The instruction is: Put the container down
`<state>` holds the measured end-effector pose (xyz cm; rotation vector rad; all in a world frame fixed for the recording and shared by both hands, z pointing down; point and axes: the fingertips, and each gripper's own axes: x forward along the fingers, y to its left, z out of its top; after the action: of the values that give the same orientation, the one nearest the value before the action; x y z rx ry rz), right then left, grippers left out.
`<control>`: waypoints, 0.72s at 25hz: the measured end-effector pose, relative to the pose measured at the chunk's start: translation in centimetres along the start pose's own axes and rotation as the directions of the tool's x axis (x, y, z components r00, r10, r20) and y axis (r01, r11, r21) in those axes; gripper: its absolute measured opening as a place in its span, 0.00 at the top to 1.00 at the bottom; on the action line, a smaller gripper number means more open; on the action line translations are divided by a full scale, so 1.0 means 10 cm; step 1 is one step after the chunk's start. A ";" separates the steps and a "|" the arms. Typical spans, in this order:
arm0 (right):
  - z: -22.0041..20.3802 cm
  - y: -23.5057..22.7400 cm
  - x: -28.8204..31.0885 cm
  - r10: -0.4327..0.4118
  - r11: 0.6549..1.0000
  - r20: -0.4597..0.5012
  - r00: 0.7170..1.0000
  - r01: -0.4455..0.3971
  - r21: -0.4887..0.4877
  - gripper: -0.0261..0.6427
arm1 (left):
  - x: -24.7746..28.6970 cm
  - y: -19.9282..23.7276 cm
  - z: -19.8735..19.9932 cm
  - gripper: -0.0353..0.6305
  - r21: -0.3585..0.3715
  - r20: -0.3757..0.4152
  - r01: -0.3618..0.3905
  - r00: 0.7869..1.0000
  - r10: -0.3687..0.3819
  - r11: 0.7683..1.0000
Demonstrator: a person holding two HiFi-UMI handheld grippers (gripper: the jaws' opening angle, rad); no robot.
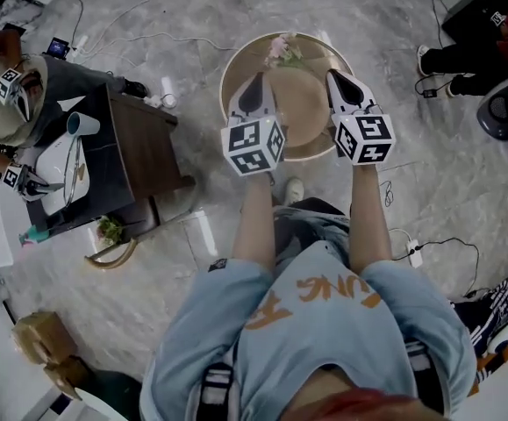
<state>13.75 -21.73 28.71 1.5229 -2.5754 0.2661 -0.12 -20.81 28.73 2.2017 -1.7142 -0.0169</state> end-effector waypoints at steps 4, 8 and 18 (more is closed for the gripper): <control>0.44 -0.01 -0.07 0.022 0.999 0.079 0.997 -0.019 -0.050 0.94 | -0.04 -0.16 0.42 0.91 0.070 0.072 0.015 0.997 -0.021 0.997; 0.80 -0.04 -0.09 0.026 0.998 0.144 0.989 -0.017 -0.063 0.94 | -0.08 -0.21 0.81 0.91 0.117 0.136 0.004 0.991 -0.020 0.993; 1.24 -0.03 -0.01 0.024 0.994 0.234 0.972 0.002 -0.114 0.94 | -0.11 -0.12 1.24 0.91 0.172 0.215 -0.040 0.977 0.003 0.984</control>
<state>13.70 -24.52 16.60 1.5860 -2.7227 -0.0644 -2.05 -22.76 16.56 2.3825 -1.9205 -0.1051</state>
